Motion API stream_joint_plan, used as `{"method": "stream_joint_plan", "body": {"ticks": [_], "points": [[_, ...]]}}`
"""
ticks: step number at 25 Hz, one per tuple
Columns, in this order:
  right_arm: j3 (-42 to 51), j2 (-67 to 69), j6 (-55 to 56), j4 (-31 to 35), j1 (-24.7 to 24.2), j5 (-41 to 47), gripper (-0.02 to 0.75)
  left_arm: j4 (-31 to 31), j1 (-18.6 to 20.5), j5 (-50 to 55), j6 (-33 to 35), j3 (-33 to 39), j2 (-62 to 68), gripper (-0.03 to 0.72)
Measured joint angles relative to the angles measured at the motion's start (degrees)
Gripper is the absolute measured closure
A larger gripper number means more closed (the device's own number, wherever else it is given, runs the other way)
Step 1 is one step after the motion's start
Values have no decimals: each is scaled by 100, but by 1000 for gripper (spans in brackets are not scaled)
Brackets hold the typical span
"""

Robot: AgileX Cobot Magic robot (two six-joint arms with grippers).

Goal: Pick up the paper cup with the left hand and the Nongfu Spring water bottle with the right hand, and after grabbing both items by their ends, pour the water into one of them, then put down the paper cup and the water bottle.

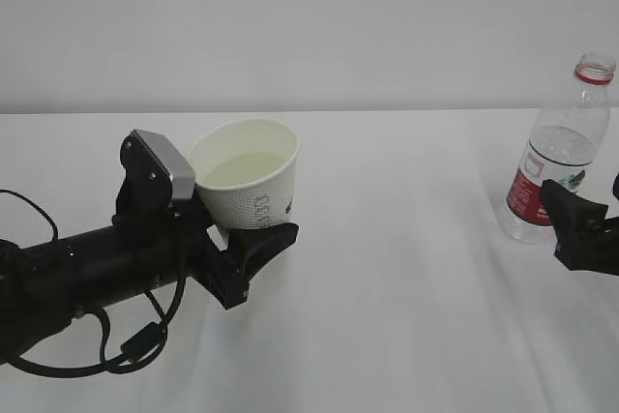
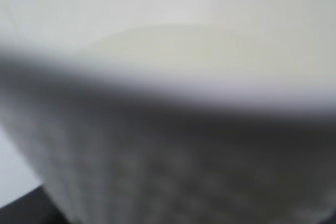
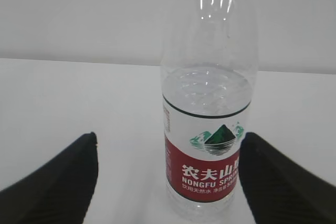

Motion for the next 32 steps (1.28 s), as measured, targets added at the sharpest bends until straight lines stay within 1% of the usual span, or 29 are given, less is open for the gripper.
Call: {"method": "stream_joint_plan", "body": {"ticks": [9,15,32], "points": [[0,0,0,0,0,0,112,-642,0,0,0,0,0,179],[0,0,0,0,0,0,120,-748,52,0,0,0,0,179],[0,0,0,-137,0,0,131,-842,951,0,0,0,0,179]]}}
